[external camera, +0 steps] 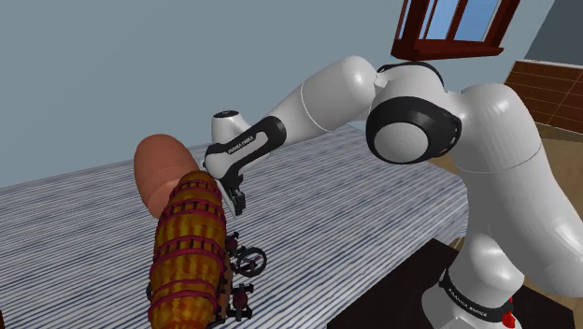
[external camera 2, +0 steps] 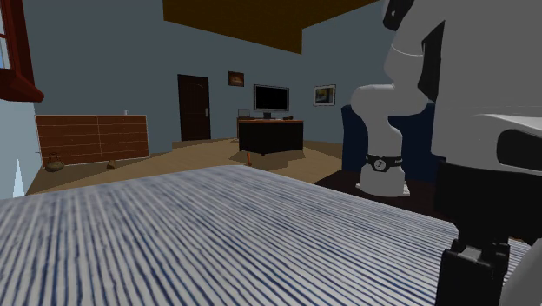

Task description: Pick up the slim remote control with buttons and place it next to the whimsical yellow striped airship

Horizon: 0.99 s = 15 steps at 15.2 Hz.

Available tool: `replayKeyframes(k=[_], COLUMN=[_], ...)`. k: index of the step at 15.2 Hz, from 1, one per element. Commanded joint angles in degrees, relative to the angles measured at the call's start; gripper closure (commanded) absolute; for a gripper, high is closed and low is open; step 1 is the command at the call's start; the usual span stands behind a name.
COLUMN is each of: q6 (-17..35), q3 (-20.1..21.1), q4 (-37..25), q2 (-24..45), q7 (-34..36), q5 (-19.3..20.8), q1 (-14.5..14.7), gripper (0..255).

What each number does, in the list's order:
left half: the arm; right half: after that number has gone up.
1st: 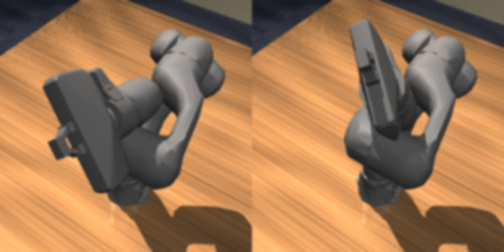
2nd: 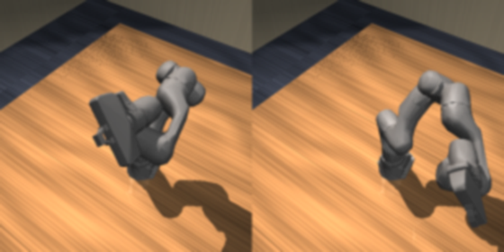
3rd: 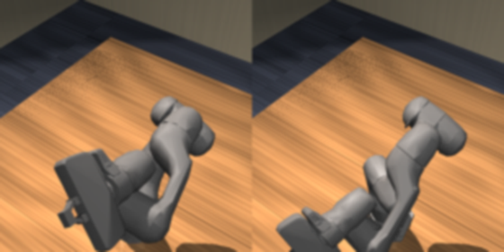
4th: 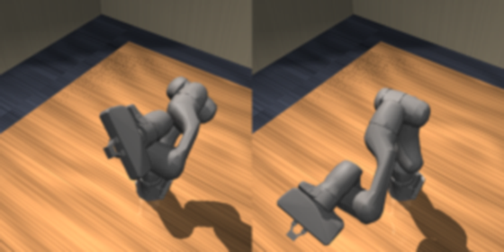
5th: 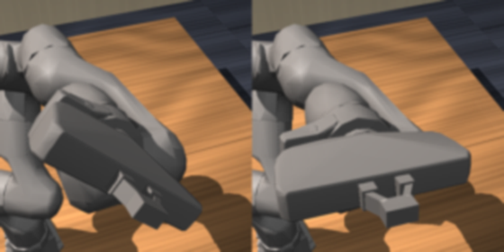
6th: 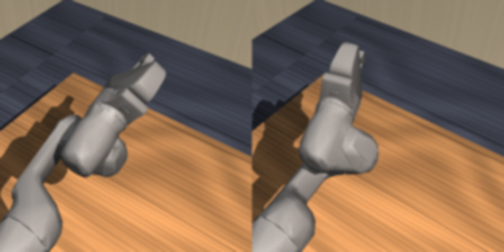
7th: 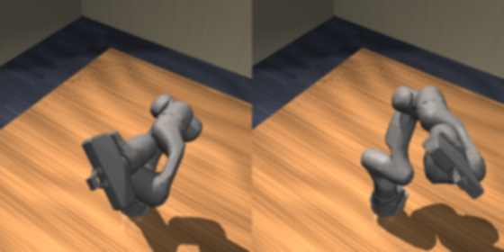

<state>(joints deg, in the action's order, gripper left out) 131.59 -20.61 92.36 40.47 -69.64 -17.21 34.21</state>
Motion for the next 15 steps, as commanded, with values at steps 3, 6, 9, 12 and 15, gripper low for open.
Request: replayKeyframes(k=[3, 6, 9, 12, 15], q6=[-0.2, -3.9, -4.9, -4.9, -4.9], q3=[0.1, -1.0, -1.3, -1.3, -1.3], q4=[0.3, 0.2, 0.1, 0.1, 0.1], q2=[1.2, -2.5, -3.3, -3.3, -3.3], q7=[0.0, 0.8, 1.0, 1.0, 1.0], q5=[0.0, 1.3, 1.7, 1.7, 1.7], q1=[-0.2, 0.6, 0.8, 0.8, 0.8], gripper=[0, 0, 0, 0, 0])
